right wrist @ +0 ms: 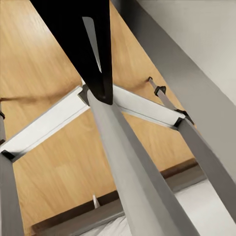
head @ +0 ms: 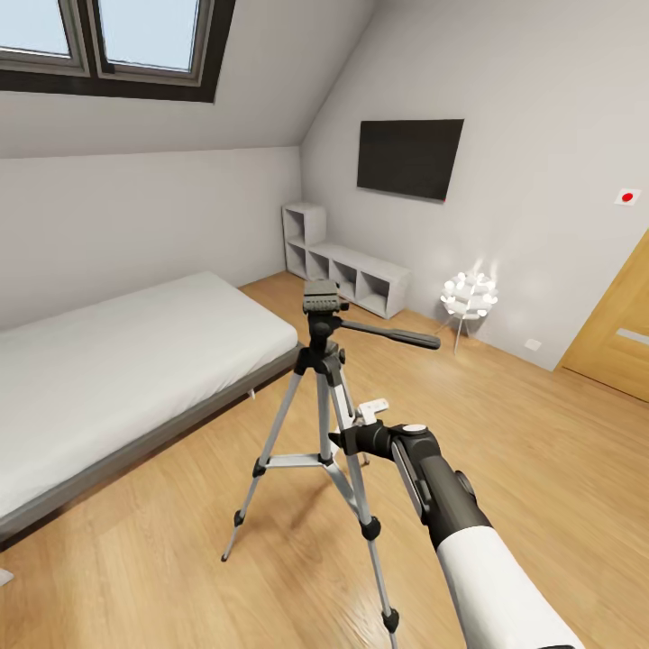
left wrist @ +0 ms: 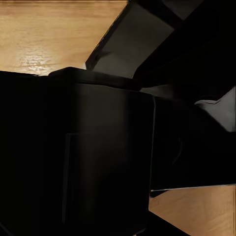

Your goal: Attach the digital camera to the camera tripod in the bedroom.

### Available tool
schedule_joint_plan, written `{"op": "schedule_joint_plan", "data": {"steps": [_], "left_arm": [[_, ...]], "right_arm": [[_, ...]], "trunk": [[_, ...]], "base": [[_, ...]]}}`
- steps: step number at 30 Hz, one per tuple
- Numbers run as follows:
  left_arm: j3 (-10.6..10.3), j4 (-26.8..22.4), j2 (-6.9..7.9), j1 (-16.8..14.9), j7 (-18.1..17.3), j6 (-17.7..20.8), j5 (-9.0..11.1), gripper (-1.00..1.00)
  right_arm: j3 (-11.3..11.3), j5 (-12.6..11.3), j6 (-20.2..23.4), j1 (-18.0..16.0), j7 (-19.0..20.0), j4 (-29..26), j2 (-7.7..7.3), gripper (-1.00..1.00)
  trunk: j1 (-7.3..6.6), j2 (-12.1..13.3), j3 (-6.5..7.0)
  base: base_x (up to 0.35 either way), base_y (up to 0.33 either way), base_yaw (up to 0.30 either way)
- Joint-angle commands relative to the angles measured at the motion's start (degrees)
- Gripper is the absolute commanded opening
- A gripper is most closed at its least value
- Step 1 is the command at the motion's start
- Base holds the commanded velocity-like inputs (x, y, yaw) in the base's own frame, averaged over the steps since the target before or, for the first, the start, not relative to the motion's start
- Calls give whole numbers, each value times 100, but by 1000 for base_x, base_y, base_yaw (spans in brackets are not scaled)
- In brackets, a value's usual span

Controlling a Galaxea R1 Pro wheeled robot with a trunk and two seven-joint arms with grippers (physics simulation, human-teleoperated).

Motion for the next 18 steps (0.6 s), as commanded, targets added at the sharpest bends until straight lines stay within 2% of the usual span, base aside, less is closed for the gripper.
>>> {"op": "schedule_joint_plan", "data": {"steps": [1, 5, 7, 13, 15, 18], "left_arm": [[-27, 1, -46, -4, -22, -22, 32, -100], [-78, -2, -101, -4, -29, -22, -2, -100], [-85, -5, -98, -4, -26, -25, -5, -100], [-85, -33, -72, -4, -14, -38, -32, -100], [-87, -83, -19, -4, -11, -58, -36, -100], [-85, -339, 190, -4, -17, -58, -42, -100]], "right_arm": [[-7, 81, 16, -3, 35, 8, 3, -100], [-7, 80, -65, -3, 26, 39, 3, -100], [-7, 77, -293, -3, 24, 64, 3, -100], [-2, 80, -549, 1, 37, 76, 3, -100], [-1, 80, -571, 3, 36, 77, 3, -100], [-3, 83, -593, 5, 35, 77, 3, -100]], "trunk": [[4, -10, -11], [4, -10, -11], [4, -10, -11], [4, -10, -11], [4, -10, -11], [4, -10, -11]], "base": [[0, 0, 0], [0, 0, 0], [0, 0, 0], [0, 0, 0], [0, 0, 0], [0, 0, 0]]}}
